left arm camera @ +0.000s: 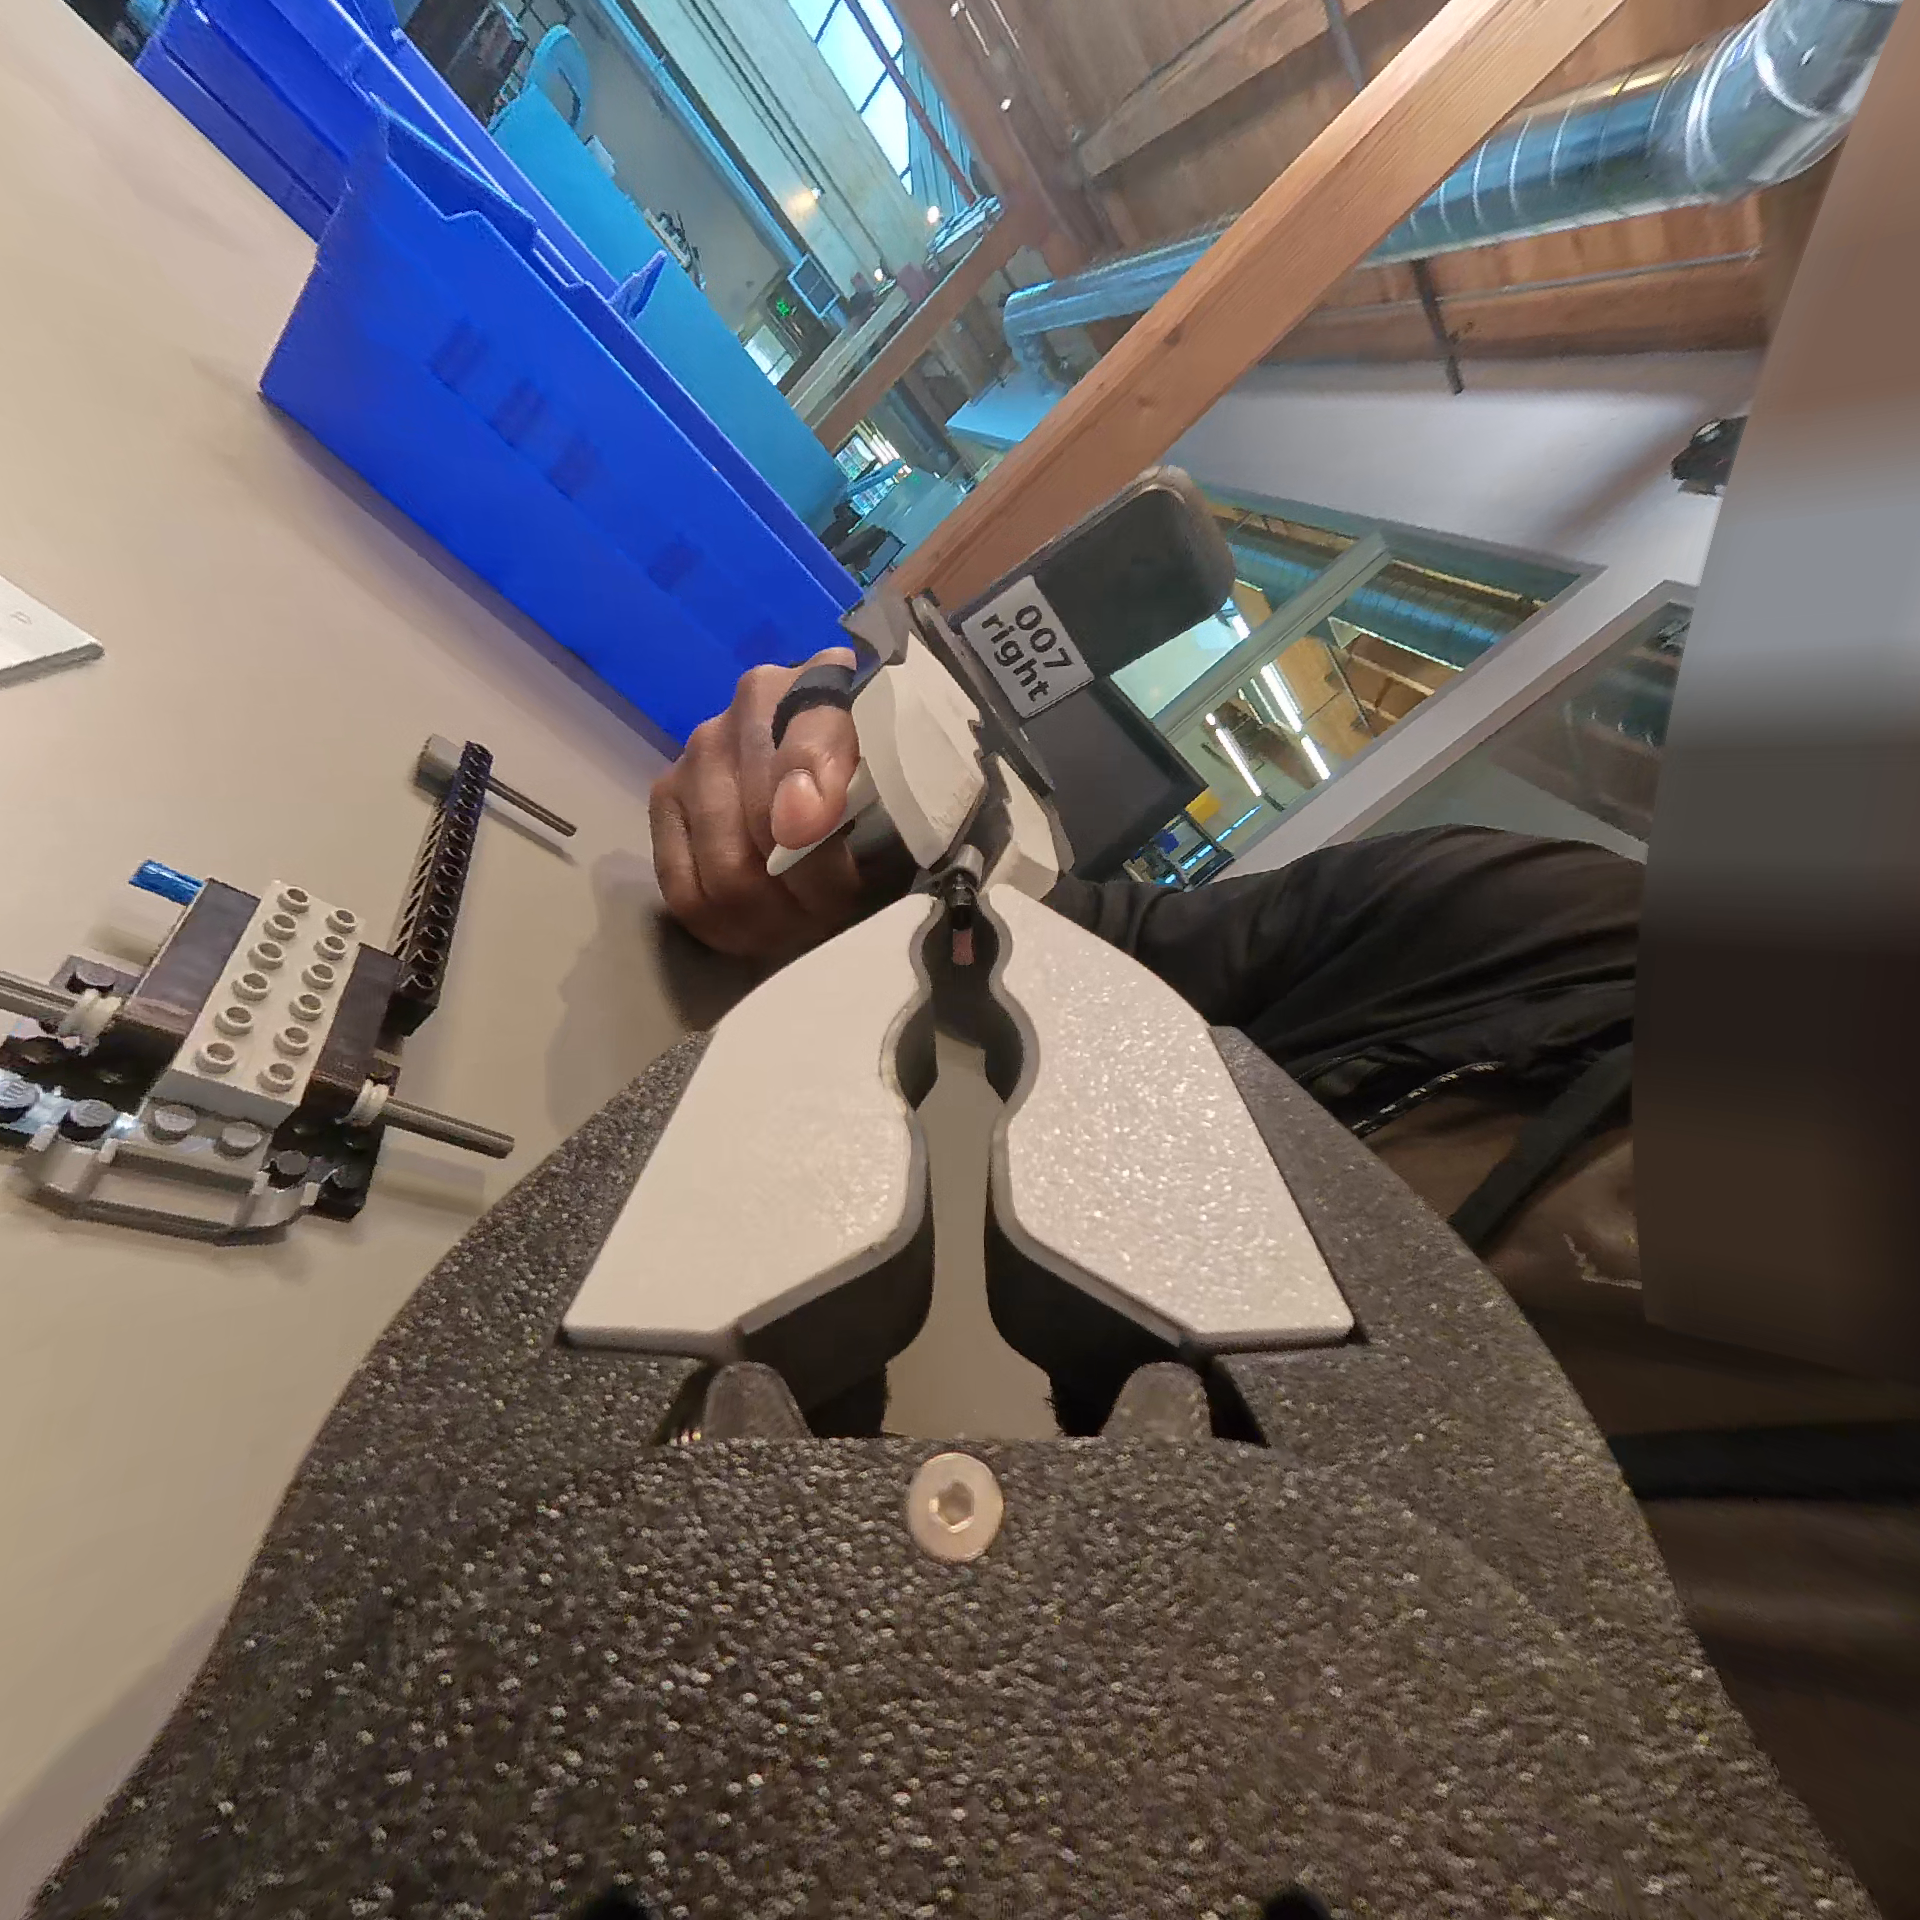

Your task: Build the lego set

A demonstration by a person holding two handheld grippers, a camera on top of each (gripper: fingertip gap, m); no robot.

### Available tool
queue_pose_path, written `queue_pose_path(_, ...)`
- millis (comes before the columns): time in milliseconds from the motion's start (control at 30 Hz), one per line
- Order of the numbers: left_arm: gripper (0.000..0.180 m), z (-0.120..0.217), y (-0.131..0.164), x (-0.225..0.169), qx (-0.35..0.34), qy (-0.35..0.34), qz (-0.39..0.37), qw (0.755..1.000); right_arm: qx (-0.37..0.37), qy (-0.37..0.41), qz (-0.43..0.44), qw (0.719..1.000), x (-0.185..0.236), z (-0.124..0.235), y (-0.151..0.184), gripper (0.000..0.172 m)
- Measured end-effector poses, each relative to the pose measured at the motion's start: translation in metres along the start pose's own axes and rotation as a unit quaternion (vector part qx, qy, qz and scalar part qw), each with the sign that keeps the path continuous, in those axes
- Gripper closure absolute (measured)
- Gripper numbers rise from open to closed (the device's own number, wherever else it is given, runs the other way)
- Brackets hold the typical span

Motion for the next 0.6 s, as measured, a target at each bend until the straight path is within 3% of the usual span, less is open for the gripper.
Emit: queue_pose_path(600,0.177,-0.0037,-0.0005,-0.0042,-0.029,0.061,0.092,0.993,0.008,0.053,0.156,0.986,0.0027,0.0034,-0.007,0.164)
Point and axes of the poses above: each gripper's, where its closed fingertips meet, z back along the fingers, y out of its underside, x = y × z across the jaws, the point moved 2 cm from there along z, back along the fingers, and after that the axes turned 5 degrees about z, right-handed, at the moved point
